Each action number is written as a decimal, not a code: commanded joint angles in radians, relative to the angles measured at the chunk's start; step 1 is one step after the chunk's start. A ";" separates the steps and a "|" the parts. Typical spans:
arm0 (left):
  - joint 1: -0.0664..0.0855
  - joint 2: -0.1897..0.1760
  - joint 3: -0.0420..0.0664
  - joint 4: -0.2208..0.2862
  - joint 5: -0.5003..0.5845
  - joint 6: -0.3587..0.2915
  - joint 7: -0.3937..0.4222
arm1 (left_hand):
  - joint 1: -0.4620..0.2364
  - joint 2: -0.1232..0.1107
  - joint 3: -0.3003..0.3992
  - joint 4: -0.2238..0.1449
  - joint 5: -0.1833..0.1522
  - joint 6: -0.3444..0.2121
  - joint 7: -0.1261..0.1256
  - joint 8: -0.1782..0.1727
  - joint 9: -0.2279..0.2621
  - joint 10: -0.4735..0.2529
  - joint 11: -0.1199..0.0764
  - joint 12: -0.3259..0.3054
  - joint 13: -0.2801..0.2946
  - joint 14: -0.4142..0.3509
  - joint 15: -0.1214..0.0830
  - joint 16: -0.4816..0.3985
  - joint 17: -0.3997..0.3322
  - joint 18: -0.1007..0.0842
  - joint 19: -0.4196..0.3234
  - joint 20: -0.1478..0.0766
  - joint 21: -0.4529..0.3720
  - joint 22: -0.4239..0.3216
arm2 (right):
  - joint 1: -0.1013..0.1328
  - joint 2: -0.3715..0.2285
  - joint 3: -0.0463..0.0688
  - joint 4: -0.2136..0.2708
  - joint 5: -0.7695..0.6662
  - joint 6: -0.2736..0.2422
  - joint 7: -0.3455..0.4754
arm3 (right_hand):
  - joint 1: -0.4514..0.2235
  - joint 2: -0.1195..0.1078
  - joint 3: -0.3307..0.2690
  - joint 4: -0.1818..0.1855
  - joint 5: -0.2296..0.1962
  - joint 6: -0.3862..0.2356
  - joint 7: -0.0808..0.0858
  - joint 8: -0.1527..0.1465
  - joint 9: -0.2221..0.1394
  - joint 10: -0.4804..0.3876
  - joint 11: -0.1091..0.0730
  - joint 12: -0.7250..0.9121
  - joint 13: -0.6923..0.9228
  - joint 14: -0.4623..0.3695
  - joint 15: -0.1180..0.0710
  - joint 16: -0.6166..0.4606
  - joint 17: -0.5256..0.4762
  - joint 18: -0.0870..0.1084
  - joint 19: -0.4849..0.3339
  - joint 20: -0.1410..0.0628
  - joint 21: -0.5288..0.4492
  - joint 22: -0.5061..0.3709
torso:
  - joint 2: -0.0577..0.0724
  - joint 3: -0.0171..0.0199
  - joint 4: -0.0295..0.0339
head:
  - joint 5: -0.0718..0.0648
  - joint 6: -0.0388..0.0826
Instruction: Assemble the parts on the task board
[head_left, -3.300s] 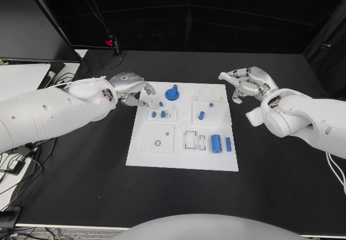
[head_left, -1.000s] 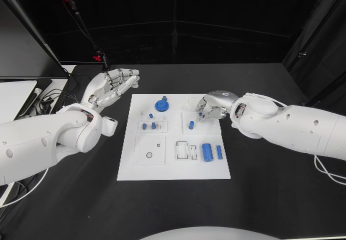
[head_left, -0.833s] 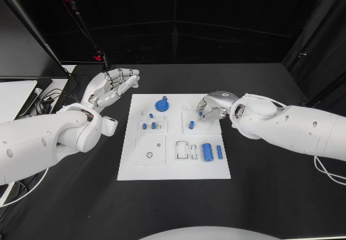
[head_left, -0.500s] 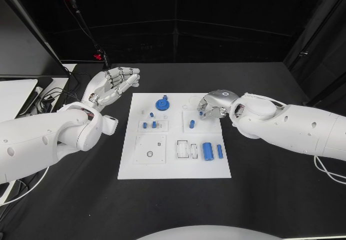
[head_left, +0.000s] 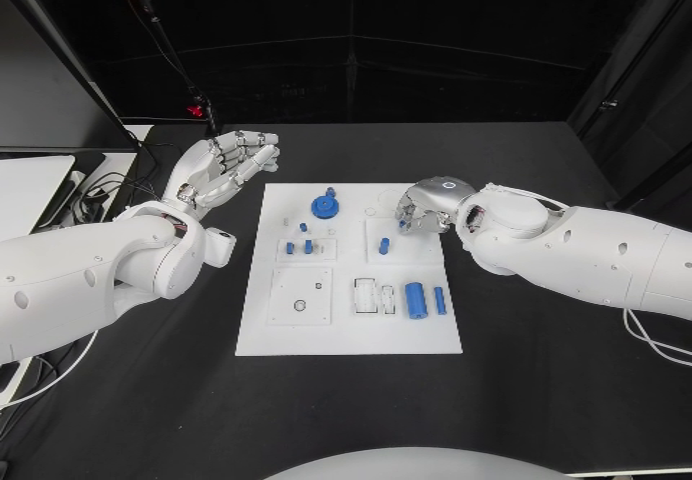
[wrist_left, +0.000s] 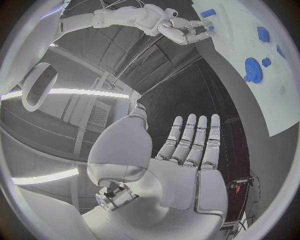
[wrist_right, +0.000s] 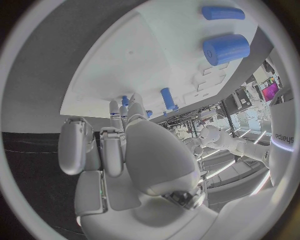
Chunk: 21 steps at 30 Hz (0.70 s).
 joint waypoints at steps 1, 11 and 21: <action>0.001 0.000 0.001 0.000 0.005 0.007 0.045 | 0.001 0.012 -0.006 0.002 0.007 -0.005 0.125 0.005 0.001 -0.006 -0.002 0.009 0.000 -0.007 -0.002 0.003 -0.002 -0.008 0.009 0.002 0.006 -0.002 | 0.001 0.001 0.001 0.001 -0.013 0.015 -0.023 | 0.000 0.010 0.003 0.006 -0.005 0.014 0.000 0.000 0.002 0.015 -0.001 -0.007 -0.002 0.106 -0.011 0.002 0.263 0.003 0.022 -0.010 -0.004 0.186 | 0.000 -0.0004 -0.0002 | -0.001 -0.001; 0.001 0.000 0.001 -0.004 0.005 0.007 0.042 | 0.009 0.024 -0.016 0.002 0.018 -0.011 0.125 0.019 -0.001 -0.011 -0.002 0.024 -0.002 -0.006 -0.003 0.017 -0.013 -0.007 0.015 0.001 0.008 -0.005 | 0.001 0.008 0.001 -0.002 -0.014 0.032 -0.024 | 0.012 0.010 0.005 0.014 -0.004 0.060 -0.006 0.014 0.007 0.052 -0.010 -0.026 -0.004 0.106 -0.021 0.002 0.263 0.003 0.024 -0.020 -0.004 0.186 | 0.000 0.0002 0.0001 | 0.006 -0.011; 0.001 -0.001 0.001 -0.008 0.005 0.007 0.038 | 0.013 0.029 -0.020 0.002 0.021 -0.013 0.125 0.026 -0.001 -0.012 -0.003 0.031 -0.003 -0.006 -0.003 0.023 -0.018 -0.006 0.018 0.001 0.009 -0.007 | 0.001 0.016 0.001 -0.005 -0.014 0.027 -0.021 | 0.028 0.005 0.006 0.016 -0.005 0.079 -0.011 0.016 0.007 0.069 -0.016 -0.043 -0.004 0.106 -0.028 0.002 0.263 0.002 0.025 -0.027 -0.003 0.186 | 0.000 -0.0001 0.0005 | 0.006 -0.018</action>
